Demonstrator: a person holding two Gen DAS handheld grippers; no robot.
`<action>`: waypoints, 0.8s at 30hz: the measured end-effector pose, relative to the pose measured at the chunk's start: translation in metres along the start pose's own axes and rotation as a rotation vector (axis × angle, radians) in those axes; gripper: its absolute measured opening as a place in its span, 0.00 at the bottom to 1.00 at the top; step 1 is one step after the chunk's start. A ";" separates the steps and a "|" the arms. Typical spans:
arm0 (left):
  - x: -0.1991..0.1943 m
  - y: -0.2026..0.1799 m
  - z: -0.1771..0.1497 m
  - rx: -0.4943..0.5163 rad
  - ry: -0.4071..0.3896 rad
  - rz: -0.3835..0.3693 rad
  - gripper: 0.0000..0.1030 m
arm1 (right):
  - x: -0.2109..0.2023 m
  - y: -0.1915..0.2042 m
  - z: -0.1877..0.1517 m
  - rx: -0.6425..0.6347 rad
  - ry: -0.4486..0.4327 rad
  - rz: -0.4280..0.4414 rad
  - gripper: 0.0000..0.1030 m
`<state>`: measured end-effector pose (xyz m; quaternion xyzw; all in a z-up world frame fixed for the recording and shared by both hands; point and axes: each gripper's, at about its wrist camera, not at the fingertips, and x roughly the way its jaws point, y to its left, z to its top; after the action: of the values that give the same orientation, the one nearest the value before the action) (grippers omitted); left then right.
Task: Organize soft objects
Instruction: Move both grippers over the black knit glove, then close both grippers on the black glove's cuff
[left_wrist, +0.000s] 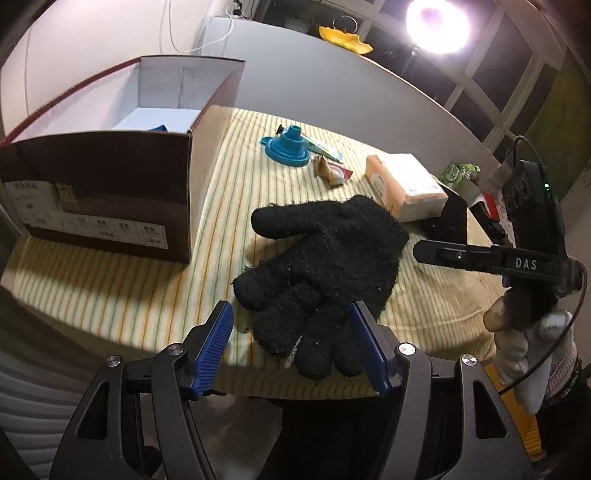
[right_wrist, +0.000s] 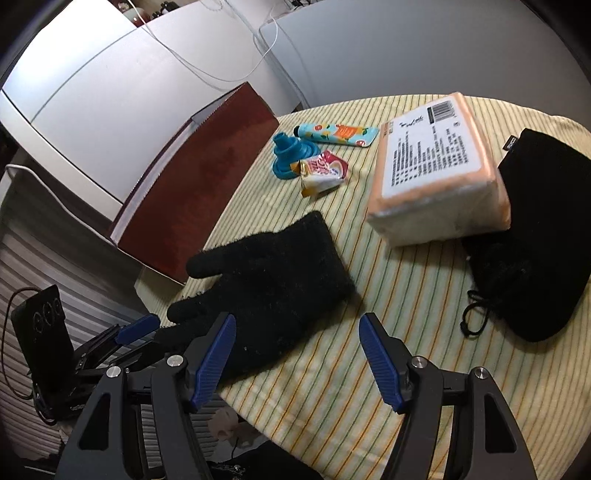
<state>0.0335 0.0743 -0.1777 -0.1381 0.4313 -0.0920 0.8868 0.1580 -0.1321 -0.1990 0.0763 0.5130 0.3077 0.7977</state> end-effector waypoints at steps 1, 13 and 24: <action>0.002 0.000 -0.001 0.000 0.002 0.000 0.62 | 0.001 0.001 -0.001 -0.009 0.003 -0.003 0.64; 0.016 -0.003 -0.003 -0.002 0.025 -0.017 0.60 | 0.020 0.004 0.000 0.001 0.015 0.005 0.64; 0.025 -0.010 -0.005 0.012 0.048 -0.022 0.43 | 0.031 0.021 -0.002 -0.039 0.006 0.003 0.61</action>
<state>0.0442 0.0569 -0.1960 -0.1352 0.4505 -0.1080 0.8759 0.1562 -0.0985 -0.2147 0.0608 0.5092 0.3190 0.7970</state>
